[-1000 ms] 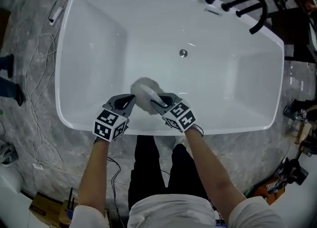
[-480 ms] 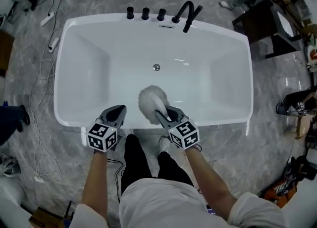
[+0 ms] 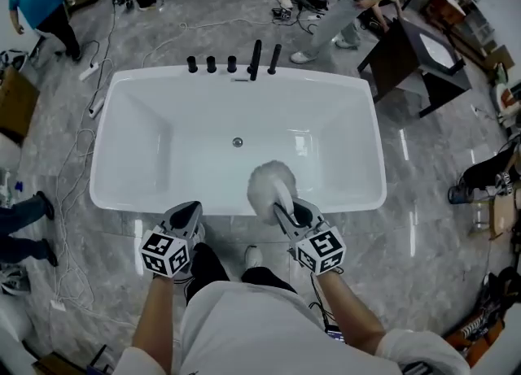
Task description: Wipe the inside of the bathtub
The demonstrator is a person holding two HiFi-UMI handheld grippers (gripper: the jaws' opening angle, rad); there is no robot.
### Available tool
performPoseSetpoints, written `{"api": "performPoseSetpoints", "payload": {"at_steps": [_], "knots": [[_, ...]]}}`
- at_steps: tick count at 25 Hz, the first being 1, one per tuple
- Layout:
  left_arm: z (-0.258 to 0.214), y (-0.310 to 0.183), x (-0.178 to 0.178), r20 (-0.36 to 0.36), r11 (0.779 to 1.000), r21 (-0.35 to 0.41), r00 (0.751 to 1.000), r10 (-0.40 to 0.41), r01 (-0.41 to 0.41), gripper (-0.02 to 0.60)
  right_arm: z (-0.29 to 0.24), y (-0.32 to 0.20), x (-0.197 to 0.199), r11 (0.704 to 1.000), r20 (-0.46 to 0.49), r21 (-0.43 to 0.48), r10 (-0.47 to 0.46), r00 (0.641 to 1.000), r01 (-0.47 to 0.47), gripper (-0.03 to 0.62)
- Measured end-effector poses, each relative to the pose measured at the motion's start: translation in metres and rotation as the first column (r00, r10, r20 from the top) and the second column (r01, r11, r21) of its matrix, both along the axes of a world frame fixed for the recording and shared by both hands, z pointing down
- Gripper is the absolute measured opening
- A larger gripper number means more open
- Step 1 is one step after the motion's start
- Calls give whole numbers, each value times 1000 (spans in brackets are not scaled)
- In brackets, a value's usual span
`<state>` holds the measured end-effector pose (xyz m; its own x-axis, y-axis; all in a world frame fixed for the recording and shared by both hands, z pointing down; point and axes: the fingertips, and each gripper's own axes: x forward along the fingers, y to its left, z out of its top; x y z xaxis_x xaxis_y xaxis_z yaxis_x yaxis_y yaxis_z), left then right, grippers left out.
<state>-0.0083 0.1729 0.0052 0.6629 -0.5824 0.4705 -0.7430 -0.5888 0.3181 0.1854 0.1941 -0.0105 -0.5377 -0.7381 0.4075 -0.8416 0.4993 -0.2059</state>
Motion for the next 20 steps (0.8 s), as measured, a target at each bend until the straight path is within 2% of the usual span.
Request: {"api": "performPoseSetpoints", "payload": {"at_steps": [3, 8, 14, 20], "knots": [[-24, 14, 13, -6, 998, 56, 1000, -3, 4, 12, -18, 12, 24, 998, 2, 57, 27, 1000, -27, 94], [-52, 27, 15, -19, 994, 110, 1000, 7, -5, 12, -40, 28, 46, 987, 24, 93, 126, 992, -128, 94], [-72, 31, 6, -26, 990, 133, 998, 50, -46, 12, -63, 42, 54, 964, 20, 112, 240, 971, -241, 94], [-84, 18, -1, -45, 983, 169, 995, 84, -75, 12, -81, 44, 49, 944, 19, 154, 292, 956, -292, 94]]}}
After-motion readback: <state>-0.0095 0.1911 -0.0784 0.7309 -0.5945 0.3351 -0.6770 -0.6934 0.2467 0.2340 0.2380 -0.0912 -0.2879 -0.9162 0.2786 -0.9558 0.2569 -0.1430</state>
